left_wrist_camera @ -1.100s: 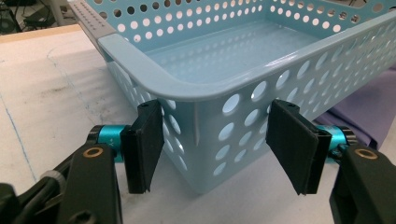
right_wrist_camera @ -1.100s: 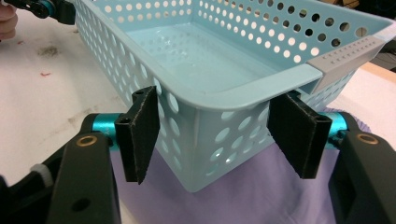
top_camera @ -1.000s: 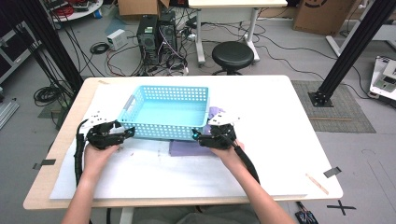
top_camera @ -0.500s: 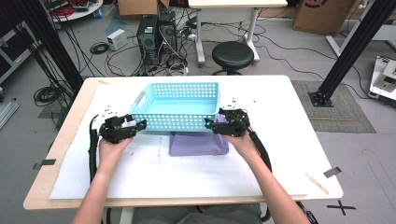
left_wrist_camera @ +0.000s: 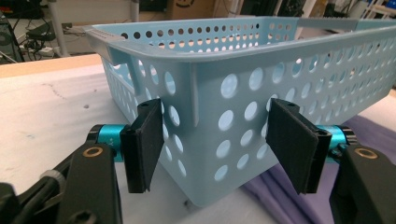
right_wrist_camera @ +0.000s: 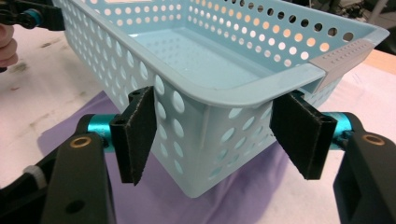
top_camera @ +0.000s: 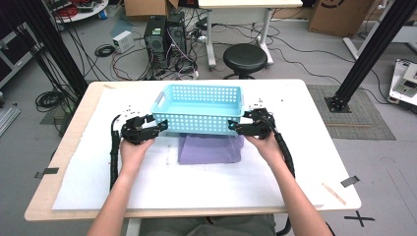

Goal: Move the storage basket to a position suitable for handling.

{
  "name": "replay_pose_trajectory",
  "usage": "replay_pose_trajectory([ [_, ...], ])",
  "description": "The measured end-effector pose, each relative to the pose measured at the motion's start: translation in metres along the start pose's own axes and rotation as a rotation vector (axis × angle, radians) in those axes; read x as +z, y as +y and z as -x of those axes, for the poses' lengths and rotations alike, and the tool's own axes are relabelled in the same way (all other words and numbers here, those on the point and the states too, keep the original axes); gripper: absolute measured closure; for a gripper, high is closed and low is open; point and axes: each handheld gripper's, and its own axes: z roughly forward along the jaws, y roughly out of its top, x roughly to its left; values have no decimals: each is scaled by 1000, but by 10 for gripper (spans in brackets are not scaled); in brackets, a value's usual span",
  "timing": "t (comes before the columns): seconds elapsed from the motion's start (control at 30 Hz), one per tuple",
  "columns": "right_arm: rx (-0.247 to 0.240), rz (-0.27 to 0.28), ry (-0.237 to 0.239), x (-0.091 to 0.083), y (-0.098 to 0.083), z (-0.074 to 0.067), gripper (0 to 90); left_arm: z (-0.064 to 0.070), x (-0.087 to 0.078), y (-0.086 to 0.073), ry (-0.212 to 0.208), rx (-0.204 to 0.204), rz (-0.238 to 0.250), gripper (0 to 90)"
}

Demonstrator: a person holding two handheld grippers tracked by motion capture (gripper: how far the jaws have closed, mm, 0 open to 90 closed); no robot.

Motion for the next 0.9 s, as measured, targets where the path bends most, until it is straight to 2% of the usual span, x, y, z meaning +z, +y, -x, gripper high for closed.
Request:
replay_pose_trajectory([
  [0.2, 33, -23, -12, 2, -6, 13, 300, 9, 12, 4, 14, 25, -31, 370],
  [0.27, 38, -14, -70, 0, -12, 17, 356, 15, 18, 2, -3, 40, -61, 366],
  [0.33, 50, -22, -80, -1, -16, 19, 357, 17, 20, 2, -1, 46, -68, 365],
  [0.37, 48, -19, -89, -1, -18, 21, 366, 20, 22, 1, 12, 64, -69, 364],
  [0.5, 50, -7, -93, -2, -23, 24, 432, 21, 24, 1, 14, 54, -69, 361],
  [0.53, 36, 4, -103, -4, -24, 25, 469, 22, 24, 2, 17, 58, -72, 359],
  [0.6, 28, 18, -113, -5, -24, 25, 484, 22, 24, 3, 20, 58, -73, 358],
  [0.67, 25, 26, -116, -5, -23, 24, 473, 23, 25, 4, 27, 57, -77, 355],
  [0.73, 29, 24, -133, -3, -22, 23, 394, 24, 25, 5, 44, 59, -79, 317],
  [0.8, 38, 16, -144, -2, -22, 23, 382, 25, 25, 5, 58, 59, -85, 311],
  [0.9, 44, 3, -123, 4, -24, 26, 425, 26, 26, 5, 48, 56, -85, 320],
])
